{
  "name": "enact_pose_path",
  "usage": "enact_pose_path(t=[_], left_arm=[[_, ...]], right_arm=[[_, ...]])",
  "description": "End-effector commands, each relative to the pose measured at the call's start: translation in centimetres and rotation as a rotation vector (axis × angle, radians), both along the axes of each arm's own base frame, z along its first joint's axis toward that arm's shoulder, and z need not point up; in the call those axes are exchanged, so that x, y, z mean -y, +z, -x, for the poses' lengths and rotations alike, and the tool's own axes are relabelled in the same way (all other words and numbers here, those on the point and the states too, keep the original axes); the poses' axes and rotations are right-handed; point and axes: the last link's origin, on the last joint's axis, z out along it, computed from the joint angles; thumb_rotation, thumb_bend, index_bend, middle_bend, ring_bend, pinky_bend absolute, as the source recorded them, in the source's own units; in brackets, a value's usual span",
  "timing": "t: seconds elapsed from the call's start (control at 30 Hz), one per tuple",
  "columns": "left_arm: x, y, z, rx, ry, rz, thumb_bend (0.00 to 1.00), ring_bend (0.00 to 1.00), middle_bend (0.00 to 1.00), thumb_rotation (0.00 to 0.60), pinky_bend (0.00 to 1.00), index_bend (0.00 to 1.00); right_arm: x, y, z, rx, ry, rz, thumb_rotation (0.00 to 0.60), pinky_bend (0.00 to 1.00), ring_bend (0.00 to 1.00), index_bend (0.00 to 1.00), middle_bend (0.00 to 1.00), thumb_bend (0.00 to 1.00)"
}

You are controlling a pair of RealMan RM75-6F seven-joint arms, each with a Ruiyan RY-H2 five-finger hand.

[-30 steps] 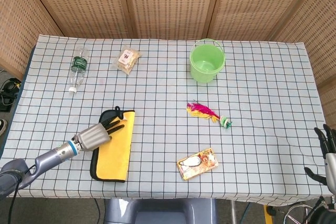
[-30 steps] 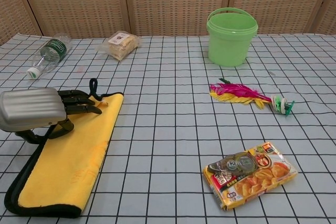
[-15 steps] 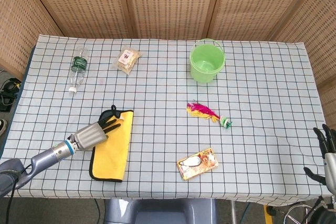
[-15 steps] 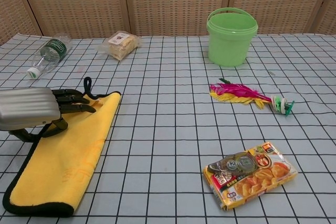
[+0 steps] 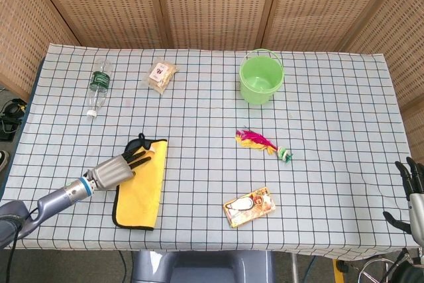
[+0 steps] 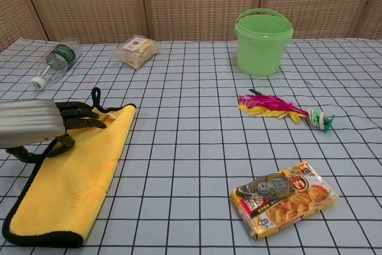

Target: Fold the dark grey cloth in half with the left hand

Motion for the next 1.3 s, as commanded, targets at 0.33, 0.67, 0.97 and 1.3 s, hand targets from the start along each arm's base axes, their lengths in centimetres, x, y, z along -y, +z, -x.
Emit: enact_pose_path(t=[0.33,0.67,0.97,1.3], left_arm=[[-0.3,5.8,0.7,0.1,0.052,-0.09,0.27,0.0,0.0,0.6,0.0,0.0],[-0.2,12.0,0.4,0.424,0.249,-0.349,0.25,0.0,0.0,0.6,0.0,0.0],[8.0,17.8,1.1,0.522,0.565,-0.668,0.0,0.0,0.0,0.6,0.0,0.0],[14.2,17.8,-0.1,0.462,0.634,-0.824,0.0,0.0,0.0,0.6,0.0,0.0]], right_arm=[[-0.2,-0.1,-0.3,0.006,0.012,-0.01,0.6,0.0,0.0,0.0,0.0,0.0],[-0.4,0.0,-0.7,0.014,0.032,-0.016,0.6,0.0,0.0,0.0,0.0,0.0],[-0.4,0.0,-0.7,0.027,0.055,-0.026,0.6,0.0,0.0,0.0,0.0,0.0],[-0.3,0.2,-0.4,0.026,0.063,-0.016,0.6,0.0,0.0,0.0,0.0,0.0]])
